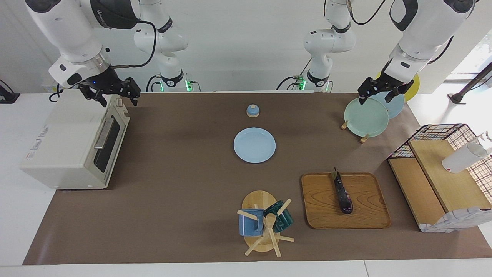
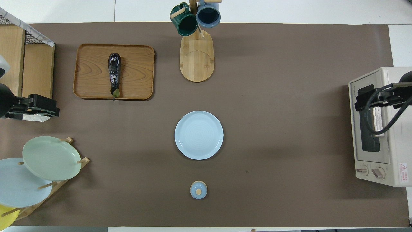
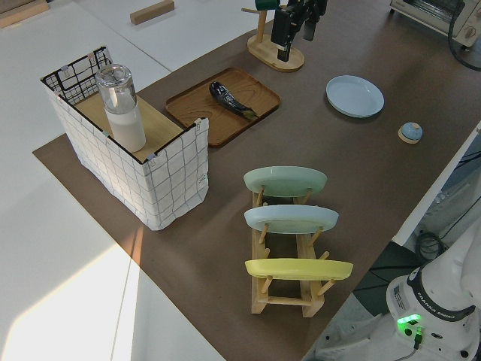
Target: Put eggplant into oven
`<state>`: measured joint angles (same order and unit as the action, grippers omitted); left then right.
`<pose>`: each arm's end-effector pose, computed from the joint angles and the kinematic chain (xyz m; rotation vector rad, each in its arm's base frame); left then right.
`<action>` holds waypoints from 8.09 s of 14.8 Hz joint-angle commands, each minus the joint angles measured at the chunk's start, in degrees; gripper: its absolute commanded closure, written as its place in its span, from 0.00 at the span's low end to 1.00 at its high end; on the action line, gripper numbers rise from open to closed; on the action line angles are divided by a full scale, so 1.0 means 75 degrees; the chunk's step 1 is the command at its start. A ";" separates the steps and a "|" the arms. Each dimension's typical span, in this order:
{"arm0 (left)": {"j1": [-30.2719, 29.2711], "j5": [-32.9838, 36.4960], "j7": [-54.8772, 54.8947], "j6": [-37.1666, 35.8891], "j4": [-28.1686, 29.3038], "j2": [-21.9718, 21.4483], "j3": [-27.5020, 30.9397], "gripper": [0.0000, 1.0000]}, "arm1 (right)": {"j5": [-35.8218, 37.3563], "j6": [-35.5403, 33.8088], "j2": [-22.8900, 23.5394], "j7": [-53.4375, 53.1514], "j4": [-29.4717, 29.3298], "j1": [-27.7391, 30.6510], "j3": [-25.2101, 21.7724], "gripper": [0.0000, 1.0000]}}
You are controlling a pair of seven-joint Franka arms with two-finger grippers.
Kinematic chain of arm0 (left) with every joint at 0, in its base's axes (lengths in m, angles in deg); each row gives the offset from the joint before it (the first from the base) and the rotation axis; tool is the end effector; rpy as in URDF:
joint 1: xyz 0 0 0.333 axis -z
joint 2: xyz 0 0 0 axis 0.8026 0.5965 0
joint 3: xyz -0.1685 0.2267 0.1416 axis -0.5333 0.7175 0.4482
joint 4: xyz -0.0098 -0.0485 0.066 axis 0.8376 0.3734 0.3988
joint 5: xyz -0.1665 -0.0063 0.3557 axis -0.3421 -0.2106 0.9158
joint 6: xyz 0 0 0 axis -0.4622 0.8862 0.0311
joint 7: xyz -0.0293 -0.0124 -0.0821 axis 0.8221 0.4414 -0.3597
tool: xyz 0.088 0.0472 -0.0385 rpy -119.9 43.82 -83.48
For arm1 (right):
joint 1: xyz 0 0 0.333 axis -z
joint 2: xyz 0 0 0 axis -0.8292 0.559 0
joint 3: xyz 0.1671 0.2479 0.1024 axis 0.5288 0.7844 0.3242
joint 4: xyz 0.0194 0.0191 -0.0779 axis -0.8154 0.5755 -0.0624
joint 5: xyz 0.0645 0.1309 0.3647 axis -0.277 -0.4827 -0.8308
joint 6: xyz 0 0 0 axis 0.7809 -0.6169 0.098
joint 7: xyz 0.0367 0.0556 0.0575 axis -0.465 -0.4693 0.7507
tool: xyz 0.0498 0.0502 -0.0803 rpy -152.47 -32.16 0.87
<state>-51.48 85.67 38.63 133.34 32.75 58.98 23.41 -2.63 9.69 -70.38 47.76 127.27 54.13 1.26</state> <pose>0.5228 -0.0501 0.6095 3.1184 0.0112 -0.1149 0.5467 -0.0081 0.6104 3.1203 0.0605 -0.1769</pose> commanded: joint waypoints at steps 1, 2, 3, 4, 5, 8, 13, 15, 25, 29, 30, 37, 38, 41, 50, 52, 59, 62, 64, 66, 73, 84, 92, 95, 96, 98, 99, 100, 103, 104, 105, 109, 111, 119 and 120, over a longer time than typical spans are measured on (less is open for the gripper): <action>0.0016 0.0055 -0.0068 0.0048 -0.0027 -0.0012 -0.0022 0.00 | -0.0202 0.0068 -0.0059 -0.0048 0.0016 0.0076 0.0044 0.00; 0.0028 0.0055 -0.0045 0.0048 -0.0027 -0.0023 -0.0022 0.00 | -0.0202 0.0079 -0.0059 -0.0048 0.0005 0.0076 0.0044 0.00; 0.0016 0.0055 -0.0056 0.0071 -0.0039 -0.0023 -0.0022 0.00 | -0.0213 0.0080 -0.0059 -0.0048 0.0016 0.0076 0.0044 0.00; -0.0007 0.0055 -0.0021 0.0083 -0.0015 -0.0046 -0.0022 0.00 | -0.0202 0.0068 -0.0059 -0.0048 0.0016 0.0076 0.0044 0.00; -0.0030 0.0055 -0.0021 0.0118 -0.0015 -0.0047 -0.0034 0.00 | -0.0202 0.0079 -0.0059 -0.0048 0.0016 0.0076 0.0044 0.00; -0.0007 0.0043 -0.0126 0.0247 -0.0015 -0.0035 -0.0022 0.00 | -0.0108 0.0103 -0.0059 -0.0083 0.0016 0.0053 0.0067 0.00; -0.0031 -0.0096 -0.0080 0.0774 0.0020 0.0151 -0.0034 0.00 | -0.0190 0.0525 -0.0246 0.1064 0.0542 0.0134 0.0079 0.74; 0.0027 -0.0156 -0.0080 0.1160 -0.0038 0.0619 -0.0034 0.00 | -0.0178 0.0699 -0.0409 0.1345 0.0905 0.0181 0.0032 1.00; 0.0179 -0.0121 0.0693 0.3234 -0.1397 0.4111 -0.0092 0.00 | 0.2351 0.2562 -0.0528 -0.0727 0.2827 0.0275 0.0020 1.00; 0.0426 0.0007 0.0857 0.4254 -0.1375 0.4920 -0.0081 0.00 | 0.2903 0.2984 -0.0457 -0.0763 0.3167 0.0310 0.0020 1.00; 0.0426 0.0043 0.1009 0.4522 -0.1305 0.4934 -0.0081 0.00 | 0.2904 0.3067 -0.0457 -0.0763 0.3238 0.0403 0.0020 1.00; 0.0567 0.0020 0.1128 0.5451 -0.0449 0.4828 -0.0069 0.01 | 0.3314 0.3548 -0.0457 -0.0740 0.3696 0.0463 0.0020 1.00; 0.0567 0.0020 0.1127 0.5451 -0.0449 0.4828 -0.0069 0.01 | 0.3314 0.3548 -0.0457 -0.0740 0.3696 0.0463 0.0020 1.00; 0.0555 0.0020 0.1127 0.5427 -0.0472 0.4828 -0.0069 0.05 | 0.3197 0.3723 -0.0457 -0.0763 0.3894 0.0463 0.0032 1.00; 0.0450 -0.0248 0.1034 0.3742 -0.1492 0.4468 -0.0034 1.00 | 0.2061 0.4929 -0.0375 -0.0775 0.4679 0.0346 0.0044 1.00; 0.0461 -0.0530 0.0498 0.3285 -0.1166 0.3696 -0.0022 1.00 | 0.1897 0.5235 -0.0259 -0.0786 0.4844 0.0346 0.0044 1.00; 0.2228 -0.0543 -0.2045 0.2216 0.0090 0.1829 -0.0104 1.00 | 0.1509 0.6430 -0.0024 -0.1114 0.5476 -0.0029 0.0079 1.00; 0.2944 -0.0987 -0.2456 0.2647 0.0521 0.1654 -0.0104 1.00 | 0.1509 0.6747 0.0128 -0.1161 0.5606 -0.0029 0.0079 1.00; 0.3494 -0.0988 -0.2948 0.3675 0.1305 0.1547 -0.0104 1.00 | 0.1498 0.6783 0.0198 -0.1185 0.5606 -0.0029 0.0079 1.00; 0.3928 -0.0988 -0.3184 0.4731 0.2020 0.1559 -0.0092 1.00 | 0.1079 0.7016 0.0362 -0.1220 0.5606 -0.0204 0.0091 1.00; 0.4749 -0.0988 -0.3641 0.6489 0.3533 0.1547 -0.0092 1.00 | 0.0540 0.6877 0.0468 -0.1431 0.5513 -0.0357 0.0114 1.00; 0.4833 -0.0988 -0.3806 0.7068 0.3501 0.2039 -0.0081 0.76 | 0.0173 0.4791 0.0433 -0.2861 0.4013 -0.1751 0.0149 0.51; 0.3664 -0.0976 -0.2871 0.4692 0.2260 0.1689 -0.0034 0.00 | -0.0341 0.4312 0.0527 -0.2860 0.3242 -0.2056 0.0382 0.19; 0.2750 -0.0976 -0.2133 0.3743 0.1850 0.1208 -0.0022 0.00 | -0.0811 0.4215 0.0924 -0.3736 0.2315 -0.2651 0.0536 0.00; 0.2387 -0.0965 -0.1806 0.3380 0.1639 0.1091 -0.0010 0.00 | -0.0811 0.4402 0.0983 -0.3960 0.2220 -0.2979 0.0536 0.00; 0.1602 -0.0930 -0.0846 0.2723 0.1206 0.0985 0.0001 0.00 | -0.0706 0.4556 0.1216 -0.4474 0.1859 -0.3822 0.0536 0.00; 0.1158 -0.0918 -0.0215 0.2302 0.1018 0.0927 0.0001 0.00 | -0.0578 0.4510 0.1636 -0.5069 0.1357 -0.4163 0.0536 0.00; 0.0863 -0.0767 0.0337 0.2031 0.0935 0.0810 0.0013 0.00 | -0.0252 0.4451 0.2093 -0.5644 0.0807 -0.4526 0.0547 0.00; 0.0240 -0.0484 0.0764 0.1538 0.0922 0.0505 0.0001 0.00 | 0.0558 0.4345 0.3861 -0.7262 -0.0929 -0.5826 0.0536 0.00; 0.0227 -0.0414 0.0741 0.1351 0.0922 0.0376 0.0025 0.00 | 0.0699 0.4635 0.4076 -0.7545 -0.0956 -0.5946 0.0547 0.00; 0.0227 -0.0344 0.0683 0.1152 0.0899 0.0282 0.0025 0.00 | 0.0793 0.5114 0.4089 -0.7560 -0.0666 -0.5959 0.0548 0.06; 0.0122 -0.0250 0.0460 0.0145 0.0210 0.0152 0.0048 0.00 | 0.0806 0.5925 0.3879 -0.7560 0.0295 -0.6006 0.0536 0.29; 0.0226 -0.0016 0.0448 -0.0220 -0.0049 0.0153 0.0048 0.00 | 0.0853 0.6348 0.3774 -0.7548 0.0694 -0.5971 0.0548 0.38; 0.0942 -0.0004 0.0483 0.0071 -0.0050 0.0258 0.0716 0.00 | 0.0912 0.6830 0.3633 -0.7548 0.1293 -0.5982 0.0548 0.45; 0.0942 -0.0004 0.0483 0.0025 -0.0108 0.0293 0.0728 0.00 | 0.0923 0.6830 0.3609 -0.7548 0.1305 -0.5982 0.0548 0.48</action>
<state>-45.98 84.78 42.86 133.14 33.08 60.27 27.58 2.81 59.38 -41.02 -8.97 133.95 8.62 4.75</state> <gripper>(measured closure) 0.000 0.445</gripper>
